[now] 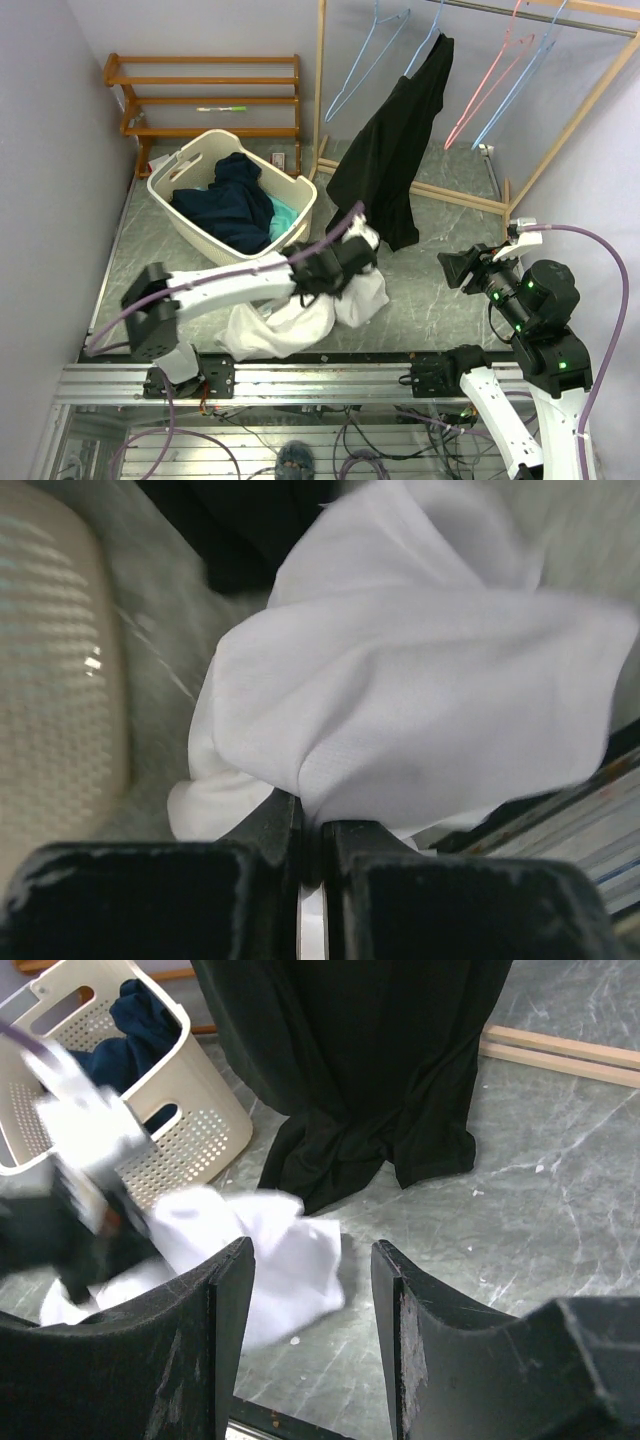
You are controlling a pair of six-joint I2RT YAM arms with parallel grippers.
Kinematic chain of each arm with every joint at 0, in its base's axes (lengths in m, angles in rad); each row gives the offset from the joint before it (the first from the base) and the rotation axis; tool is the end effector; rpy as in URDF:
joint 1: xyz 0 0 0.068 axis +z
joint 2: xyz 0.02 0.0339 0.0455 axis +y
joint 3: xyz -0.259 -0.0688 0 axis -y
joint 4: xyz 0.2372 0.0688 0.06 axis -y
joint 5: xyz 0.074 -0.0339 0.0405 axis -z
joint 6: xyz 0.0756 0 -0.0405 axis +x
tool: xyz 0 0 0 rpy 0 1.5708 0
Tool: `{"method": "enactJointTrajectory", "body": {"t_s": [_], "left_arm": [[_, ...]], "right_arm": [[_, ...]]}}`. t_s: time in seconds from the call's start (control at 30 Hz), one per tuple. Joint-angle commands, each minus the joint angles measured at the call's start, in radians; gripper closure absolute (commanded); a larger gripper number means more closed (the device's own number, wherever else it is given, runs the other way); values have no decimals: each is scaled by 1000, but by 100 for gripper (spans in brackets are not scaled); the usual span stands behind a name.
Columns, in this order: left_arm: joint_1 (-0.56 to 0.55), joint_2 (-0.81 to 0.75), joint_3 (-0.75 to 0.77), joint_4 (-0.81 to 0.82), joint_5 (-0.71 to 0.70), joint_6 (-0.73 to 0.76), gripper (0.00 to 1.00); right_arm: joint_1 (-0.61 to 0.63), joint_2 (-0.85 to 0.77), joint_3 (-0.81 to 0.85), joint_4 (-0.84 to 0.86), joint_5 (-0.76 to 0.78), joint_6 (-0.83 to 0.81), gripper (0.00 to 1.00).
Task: Remove the t-shirt from the hanger
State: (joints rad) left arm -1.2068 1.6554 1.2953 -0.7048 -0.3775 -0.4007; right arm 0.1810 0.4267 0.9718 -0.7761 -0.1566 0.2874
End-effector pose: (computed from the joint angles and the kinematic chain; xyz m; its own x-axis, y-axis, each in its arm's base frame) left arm 0.1524 -0.3218 0.2179 -0.6008 0.5585 -0.5720 0.6198 0.7773 0.1079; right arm 0.0969 0.0297 0.3609 -0.3087 0.2281 -0.9234 -0.2499 0.9172 0.3102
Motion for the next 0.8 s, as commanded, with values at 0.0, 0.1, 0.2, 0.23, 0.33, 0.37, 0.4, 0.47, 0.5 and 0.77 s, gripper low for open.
{"method": "enactJointTrajectory", "body": {"t_s": [0.0, 0.1, 0.2, 0.23, 0.33, 0.37, 0.4, 0.47, 0.5, 0.77], "left_arm": [[93, -174, 154, 5, -56, 71, 93], [130, -208, 268, -9, -102, 111, 93], [153, -225, 390, -18, -195, 157, 93], [164, -233, 421, -6, -227, 173, 93], [194, -272, 476, 86, -324, 228, 93], [202, -284, 486, 129, -362, 253, 93], [210, -299, 490, 183, -398, 285, 93], [230, -319, 497, 281, -441, 344, 93], [244, -323, 508, 322, -449, 376, 93], [376, -186, 776, 359, -527, 538, 92]], "right_arm": [[7, -7, -8, 20, 7, -1, 50], [7, -3, -5, 19, 7, -2, 50], [7, -1, -8, 25, 7, -3, 50], [7, 0, -12, 28, 4, -2, 50], [8, 3, -23, 36, -4, 0, 50], [6, 3, -25, 37, -4, 1, 50], [6, 3, -25, 38, -5, 0, 50], [6, 4, -25, 37, -6, 0, 50], [7, 4, -25, 38, -6, 0, 50], [7, 9, -32, 42, -11, 2, 50]]}}
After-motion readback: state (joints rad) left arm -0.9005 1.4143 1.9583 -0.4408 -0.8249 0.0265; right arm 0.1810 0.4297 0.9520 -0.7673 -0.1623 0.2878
